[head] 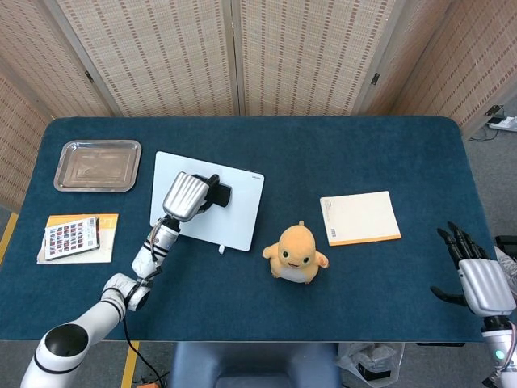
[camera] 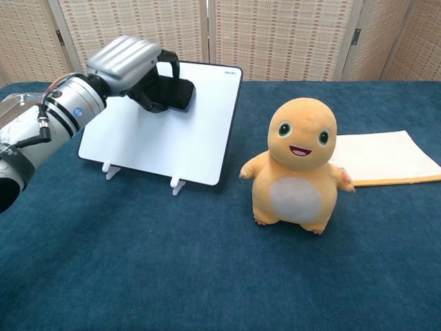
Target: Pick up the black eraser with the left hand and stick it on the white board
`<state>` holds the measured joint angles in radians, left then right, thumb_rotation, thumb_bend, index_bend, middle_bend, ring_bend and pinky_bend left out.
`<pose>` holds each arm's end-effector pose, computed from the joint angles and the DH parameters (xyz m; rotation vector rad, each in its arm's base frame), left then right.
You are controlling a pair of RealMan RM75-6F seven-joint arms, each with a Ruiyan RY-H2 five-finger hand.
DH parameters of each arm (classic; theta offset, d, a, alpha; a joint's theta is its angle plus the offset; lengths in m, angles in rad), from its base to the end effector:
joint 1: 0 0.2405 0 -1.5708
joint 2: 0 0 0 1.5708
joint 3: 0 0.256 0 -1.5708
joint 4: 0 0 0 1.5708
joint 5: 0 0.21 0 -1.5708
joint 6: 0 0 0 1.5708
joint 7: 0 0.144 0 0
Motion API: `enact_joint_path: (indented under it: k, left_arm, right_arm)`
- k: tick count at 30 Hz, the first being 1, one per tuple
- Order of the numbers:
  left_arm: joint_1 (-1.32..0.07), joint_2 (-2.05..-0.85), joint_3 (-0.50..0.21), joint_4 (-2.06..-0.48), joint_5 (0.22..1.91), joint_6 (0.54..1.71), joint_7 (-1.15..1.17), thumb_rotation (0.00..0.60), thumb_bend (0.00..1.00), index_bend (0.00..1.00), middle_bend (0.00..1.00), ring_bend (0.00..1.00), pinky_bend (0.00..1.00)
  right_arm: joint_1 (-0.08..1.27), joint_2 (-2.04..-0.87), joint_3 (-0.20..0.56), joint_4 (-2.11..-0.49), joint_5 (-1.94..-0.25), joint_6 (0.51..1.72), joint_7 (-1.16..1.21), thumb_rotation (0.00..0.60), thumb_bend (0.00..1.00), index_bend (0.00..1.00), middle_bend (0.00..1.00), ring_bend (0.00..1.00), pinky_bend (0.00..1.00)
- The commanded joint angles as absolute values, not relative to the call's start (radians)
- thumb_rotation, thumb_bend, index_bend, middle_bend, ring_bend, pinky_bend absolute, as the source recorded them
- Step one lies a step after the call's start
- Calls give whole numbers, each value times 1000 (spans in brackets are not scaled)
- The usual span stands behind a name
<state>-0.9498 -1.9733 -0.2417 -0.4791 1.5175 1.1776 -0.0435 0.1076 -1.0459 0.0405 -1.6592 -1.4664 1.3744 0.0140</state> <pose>-0.1189 0.4355 -0.0276 -1.7293 -0.3501 -1.1597 -0.3146 -0.1849 0.1643 1.4346 -0.9831 0.8251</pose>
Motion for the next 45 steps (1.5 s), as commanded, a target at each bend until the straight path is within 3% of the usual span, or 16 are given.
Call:
enact_joint_path:
  k: [1,8,16,23,30,33,35,37,40,43,45]
  left_arm:
    - [-967,-2003,-232,-430,1509,1168,-67,600,226,450,1000,1000,1000]
    - [-967,-2019,-219,-400,1503,1204,-76,600,212,208,1000,1000,1000]
    - [-919,-1966,-192,-516,1508,1271,-2,600,210,146,1000,1000,1000]
    - [-782,-1806,-147,-847,1506,1368,184,600,210,126,1000,1000,1000]
    - [-504,-1493,0,-1319,1491,1527,325,600,211,68,1000,972,1000]
    - [-385,-1358,81,-1471,1485,1590,288,600,210,46,991,840,945]
    - [-310,-1266,144,-1554,1472,1612,249,600,208,38,866,656,793]
    - [-254,-1196,193,-1624,1448,1610,210,600,206,34,579,390,563]
    - [-185,-1114,244,-1710,1426,1622,197,600,207,42,274,127,322]
    - [-130,-1099,251,-1738,1497,1712,255,600,207,48,169,28,189]
    - [-94,-1112,243,-1736,1531,1764,291,600,206,49,147,11,168]
  right_arm:
    - [109,-1045,43,-1658,-1462,1372,16,600,151,0,0,67,211]
    - [111,-1045,41,-1658,-1462,1367,11,600,150,0,0,66,211]
    - [106,-1048,33,-1660,-1485,1384,9,600,151,0,0,67,211]
    - [98,-1050,19,-1659,-1523,1404,6,600,151,0,0,66,211]
    - [87,-1055,2,-1658,-1562,1429,-3,600,152,0,0,66,211]
    - [80,-1059,2,-1659,-1567,1446,-5,600,151,0,0,66,211]
    - [76,-1061,5,-1660,-1560,1450,-9,600,151,0,0,66,211]
    - [76,-1064,9,-1662,-1550,1448,-18,600,151,0,0,65,211]
    - [78,-1070,13,-1668,-1535,1440,-41,600,151,0,0,66,211]
    - [82,-1077,14,-1672,-1531,1431,-64,600,152,0,0,66,211]
    - [84,-1079,14,-1674,-1530,1428,-72,600,151,0,0,65,211]
